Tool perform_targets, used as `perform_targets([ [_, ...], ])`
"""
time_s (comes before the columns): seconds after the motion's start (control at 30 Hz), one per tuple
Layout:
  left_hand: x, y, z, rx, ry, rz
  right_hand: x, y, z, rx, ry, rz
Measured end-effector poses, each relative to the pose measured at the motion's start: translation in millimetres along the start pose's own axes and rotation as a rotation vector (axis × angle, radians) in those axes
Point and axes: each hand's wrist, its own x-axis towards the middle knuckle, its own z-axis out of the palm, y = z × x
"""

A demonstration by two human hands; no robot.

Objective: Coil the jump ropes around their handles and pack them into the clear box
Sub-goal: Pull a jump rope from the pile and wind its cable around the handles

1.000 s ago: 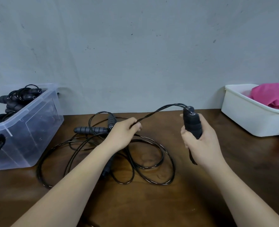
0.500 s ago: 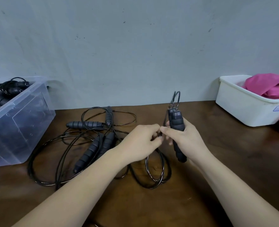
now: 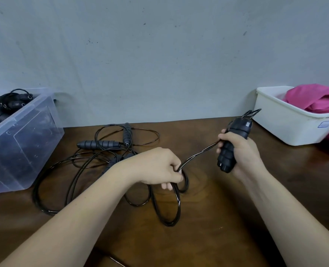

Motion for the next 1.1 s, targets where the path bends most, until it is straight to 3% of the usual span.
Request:
perform_targets([
  [0.07,-1.7,1.7,-4.4,0.003,0.046,0.007,2.8,1.3,-3.4,-0.036,-0.052,0.089],
  [0.17,1.6,-0.4,-11.8,-0.066,0.336,-0.004,-7.2,9.6,5.4,-0.124,-0.233,0.211],
  [0.27,4.6,-2.4,-14.6,-0.227,0.532,0.011,-26.1,20.6,24.5,-0.316,-0.338,0.1],
  [0.37,5.2,0.1,-10.8,-0.297,0.548,0.041,-42.6,30.2,39.6,-0.472,-0.389,-0.051],
  [0.5,8.8,0.7,-6.1,-0.335,0.574,0.05,-48.8,35.1,42.2,-0.498,-0.429,-0.08],
  [0.73,14.9,-6.0,14.1,-0.241,0.164,0.083,-36.7,13.6,30.0,-0.108,-0.386,0.044],
  [0.83,21.0,-10.2,21.3,-0.045,0.205,0.083,-28.4,3.0,24.6,0.071,-0.379,0.123],
  [0.97,27.4,-21.3,21.5,0.111,0.296,-0.039,-19.5,-4.0,16.9,0.251,-0.292,0.209],
  [1.1,30.8,-31.5,17.1,0.106,0.386,-0.057,-16.0,2.9,17.2,0.205,-0.162,0.25],
])
